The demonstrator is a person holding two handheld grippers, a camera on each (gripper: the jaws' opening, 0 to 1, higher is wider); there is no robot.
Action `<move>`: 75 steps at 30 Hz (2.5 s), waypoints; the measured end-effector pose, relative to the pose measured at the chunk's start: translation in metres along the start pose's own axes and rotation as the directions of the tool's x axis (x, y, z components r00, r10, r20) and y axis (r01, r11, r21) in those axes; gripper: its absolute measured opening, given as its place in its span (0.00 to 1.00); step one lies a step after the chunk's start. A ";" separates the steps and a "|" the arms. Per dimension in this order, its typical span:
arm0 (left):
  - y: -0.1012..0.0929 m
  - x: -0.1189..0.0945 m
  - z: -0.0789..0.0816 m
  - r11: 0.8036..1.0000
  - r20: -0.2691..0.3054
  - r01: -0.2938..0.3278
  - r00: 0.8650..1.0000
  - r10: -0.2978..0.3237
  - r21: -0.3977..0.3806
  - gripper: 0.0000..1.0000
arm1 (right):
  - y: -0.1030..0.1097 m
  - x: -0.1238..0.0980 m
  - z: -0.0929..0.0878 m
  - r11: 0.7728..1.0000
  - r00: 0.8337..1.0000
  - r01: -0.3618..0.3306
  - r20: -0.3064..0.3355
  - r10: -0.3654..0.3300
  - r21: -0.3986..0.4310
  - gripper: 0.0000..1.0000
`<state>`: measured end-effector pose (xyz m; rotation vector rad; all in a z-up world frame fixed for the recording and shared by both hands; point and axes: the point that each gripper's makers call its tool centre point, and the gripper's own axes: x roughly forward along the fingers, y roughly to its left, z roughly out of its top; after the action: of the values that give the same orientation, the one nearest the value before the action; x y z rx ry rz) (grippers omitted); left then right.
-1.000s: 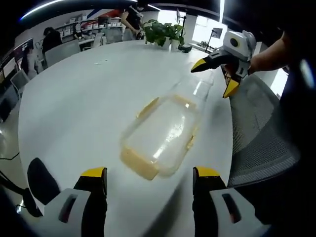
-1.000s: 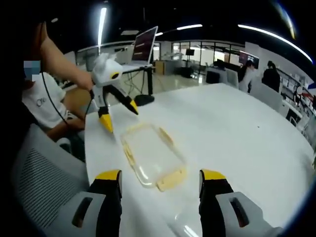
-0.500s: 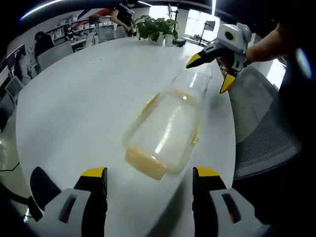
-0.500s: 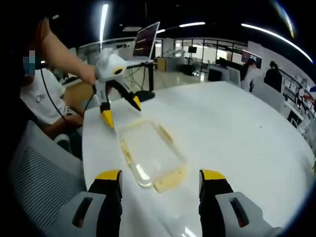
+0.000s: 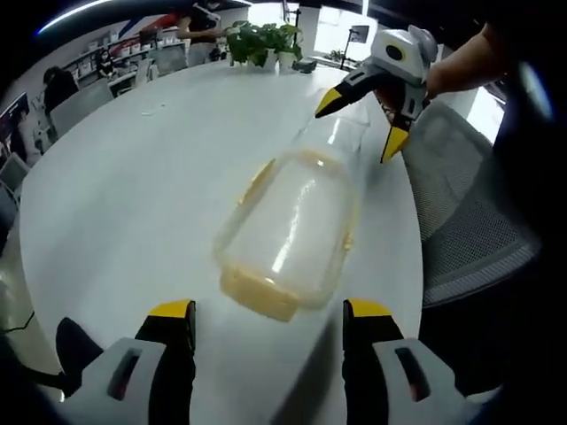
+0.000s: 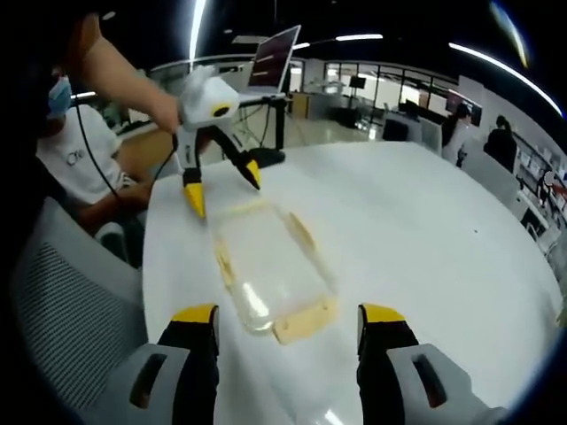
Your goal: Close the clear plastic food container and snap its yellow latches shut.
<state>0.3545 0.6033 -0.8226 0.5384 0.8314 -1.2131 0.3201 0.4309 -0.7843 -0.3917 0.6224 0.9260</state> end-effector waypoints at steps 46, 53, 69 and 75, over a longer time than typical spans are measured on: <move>-0.003 0.012 -0.004 0.967 -0.141 0.115 0.986 -0.085 0.226 0.61 | -0.007 0.024 -0.015 0.968 0.976 -0.140 -0.193 0.100 -0.207 0.59; -0.002 0.014 -0.002 0.961 -0.152 0.125 0.984 -0.089 0.246 0.59 | -0.004 0.027 -0.022 0.962 0.965 -0.172 -0.230 0.122 -0.212 0.58; -0.001 0.015 -0.002 0.939 -0.175 0.141 0.980 -0.089 0.313 0.56 | -0.008 0.035 -0.021 0.956 0.956 -0.199 -0.259 0.140 -0.216 0.57; -0.002 0.017 0.000 0.927 -0.183 0.164 0.977 -0.106 0.337 0.55 | -0.011 0.035 -0.021 0.955 0.954 -0.200 -0.266 0.139 -0.220 0.56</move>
<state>0.3550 0.5922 -0.8360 0.8918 0.8019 -1.4724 0.3375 0.4347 -0.8224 -0.6910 0.7824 1.1350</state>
